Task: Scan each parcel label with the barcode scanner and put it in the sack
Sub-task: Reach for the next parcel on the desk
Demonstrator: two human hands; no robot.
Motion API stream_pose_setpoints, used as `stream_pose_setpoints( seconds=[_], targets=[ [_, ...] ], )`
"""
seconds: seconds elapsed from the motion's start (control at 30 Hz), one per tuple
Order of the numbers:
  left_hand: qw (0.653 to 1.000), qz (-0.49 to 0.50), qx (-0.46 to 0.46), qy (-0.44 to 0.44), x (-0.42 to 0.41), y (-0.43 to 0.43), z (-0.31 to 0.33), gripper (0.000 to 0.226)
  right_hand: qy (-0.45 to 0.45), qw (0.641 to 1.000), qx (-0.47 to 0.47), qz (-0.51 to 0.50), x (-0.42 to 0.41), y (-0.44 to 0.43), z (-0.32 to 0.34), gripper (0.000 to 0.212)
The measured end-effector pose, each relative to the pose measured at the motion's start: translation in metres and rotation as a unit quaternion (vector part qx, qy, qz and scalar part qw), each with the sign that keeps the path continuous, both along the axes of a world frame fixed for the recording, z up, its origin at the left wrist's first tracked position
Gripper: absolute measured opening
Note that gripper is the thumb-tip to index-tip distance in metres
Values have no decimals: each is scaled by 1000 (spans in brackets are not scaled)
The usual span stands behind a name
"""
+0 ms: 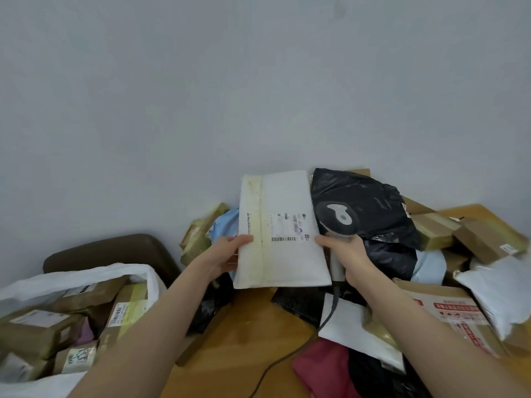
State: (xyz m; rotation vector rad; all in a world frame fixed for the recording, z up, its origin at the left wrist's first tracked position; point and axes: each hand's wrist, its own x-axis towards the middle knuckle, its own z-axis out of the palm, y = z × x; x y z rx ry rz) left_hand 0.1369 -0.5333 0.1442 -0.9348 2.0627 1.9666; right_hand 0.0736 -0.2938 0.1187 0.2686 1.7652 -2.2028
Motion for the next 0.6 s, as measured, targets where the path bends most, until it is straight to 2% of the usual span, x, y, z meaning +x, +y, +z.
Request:
stream_pose_setpoints(
  seconds=[0.1, 0.2, 0.27, 0.33, 0.47, 0.53, 0.6],
  targets=[
    [994, 78, 67, 44, -17, 17, -16, 36, -7, 997, 3, -78, -4, 20, -5, 17],
    [984, 111, 118, 78, -45, 55, -27, 40, -11, 996, -20, -82, -6, 33, -10, 14],
    [982, 93, 151, 64, -63, 86, -34, 37, -22, 997, -31, -66, -6, 33, -13, 14],
    [986, 28, 160, 30, -74, 111, -41, 37, -31, 997, -40, -61, -10, 30, -18, 15],
    [983, -158, 79, -55, -80, 115, -48, 30, -50, 996, -27, -66, -24, 20, -32, 13],
    [987, -154, 35, -38, -87, 95, -50, 17, -53, 996, -17, -68, -32, 15, -40, 15],
    [995, -85, -41, 33, -100, 63, -51, 17, -62, 995, -18, -75, -40, 11, -48, 23]
  ],
)
